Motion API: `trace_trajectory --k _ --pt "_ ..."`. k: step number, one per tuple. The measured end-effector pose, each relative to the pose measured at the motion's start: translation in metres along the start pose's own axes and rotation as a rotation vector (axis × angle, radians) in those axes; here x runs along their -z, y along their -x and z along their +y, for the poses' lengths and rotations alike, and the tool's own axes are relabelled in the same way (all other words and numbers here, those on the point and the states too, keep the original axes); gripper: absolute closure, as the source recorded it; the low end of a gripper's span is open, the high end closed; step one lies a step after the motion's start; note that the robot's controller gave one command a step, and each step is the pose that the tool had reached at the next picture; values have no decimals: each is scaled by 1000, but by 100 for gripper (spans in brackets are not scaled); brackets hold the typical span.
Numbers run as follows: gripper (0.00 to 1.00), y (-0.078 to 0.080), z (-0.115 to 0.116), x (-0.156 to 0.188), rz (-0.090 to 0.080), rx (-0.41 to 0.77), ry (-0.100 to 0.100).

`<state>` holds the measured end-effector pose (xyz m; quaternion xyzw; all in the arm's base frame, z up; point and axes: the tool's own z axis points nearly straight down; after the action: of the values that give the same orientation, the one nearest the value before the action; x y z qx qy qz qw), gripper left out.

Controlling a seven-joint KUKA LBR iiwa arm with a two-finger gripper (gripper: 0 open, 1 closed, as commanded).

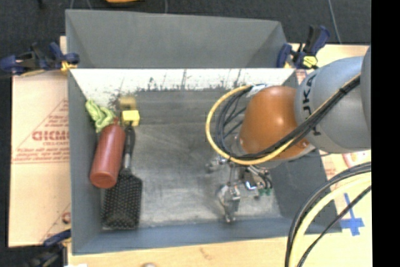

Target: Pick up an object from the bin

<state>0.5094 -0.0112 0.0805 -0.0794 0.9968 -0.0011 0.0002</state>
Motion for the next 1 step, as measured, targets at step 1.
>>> trace_trajectory --k 1 --pt "0 -21 -1 15 -3 223 1"
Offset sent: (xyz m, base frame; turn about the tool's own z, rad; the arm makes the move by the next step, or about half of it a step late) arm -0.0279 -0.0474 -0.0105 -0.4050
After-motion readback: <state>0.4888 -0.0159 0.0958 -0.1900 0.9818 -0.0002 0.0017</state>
